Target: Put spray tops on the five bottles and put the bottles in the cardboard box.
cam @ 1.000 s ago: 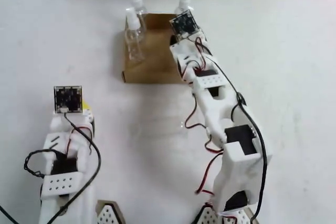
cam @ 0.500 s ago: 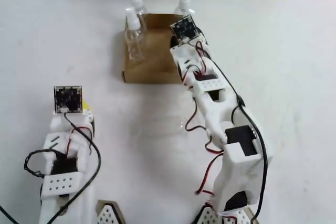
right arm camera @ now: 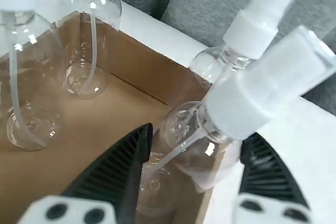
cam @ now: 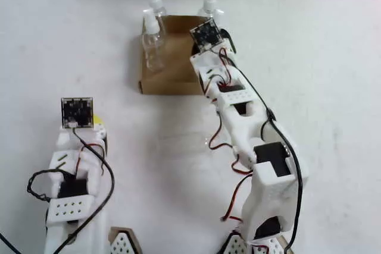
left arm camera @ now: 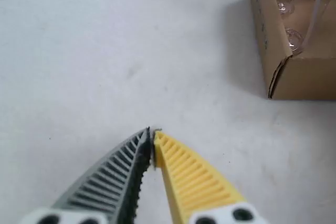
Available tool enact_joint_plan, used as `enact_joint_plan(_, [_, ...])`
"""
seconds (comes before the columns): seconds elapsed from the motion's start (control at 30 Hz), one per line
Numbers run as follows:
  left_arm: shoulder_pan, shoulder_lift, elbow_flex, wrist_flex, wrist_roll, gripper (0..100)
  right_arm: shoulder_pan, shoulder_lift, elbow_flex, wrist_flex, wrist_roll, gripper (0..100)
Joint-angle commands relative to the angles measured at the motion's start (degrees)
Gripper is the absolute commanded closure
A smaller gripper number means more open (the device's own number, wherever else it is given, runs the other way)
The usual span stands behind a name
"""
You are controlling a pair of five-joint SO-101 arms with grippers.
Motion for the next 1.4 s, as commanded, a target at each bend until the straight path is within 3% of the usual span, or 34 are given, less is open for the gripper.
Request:
enact_joint_plan(0.0, [0.84, 0.31, -3.96, -1.67, -0.53, 98, 0.22, -1.71, 0.09, -0.31, 0.09, 78.3])
enact_joint_plan(0.63, [0.84, 0.31, -3.96, -1.67, -0.53, 98, -1.10, -2.24, -0.09, -0.22, 0.62, 78.3])
enact_joint_plan(0.8, [0.84, 0.31, -3.96, -1.67, -0.53, 98, -1.54, -2.24, 0.09, -0.22, 6.86, 78.3])
enact_joint_plan(1.2, [0.84, 0.31, -3.96, -1.67, -0.53, 98, -1.54, -2.24, 0.09, -0.13, 6.95, 78.0])
enact_joint_plan(1.37, [0.84, 0.31, -3.96, -1.67, -0.53, 98, -1.45, -2.33, -0.18, 2.42, 6.86, 70.1])
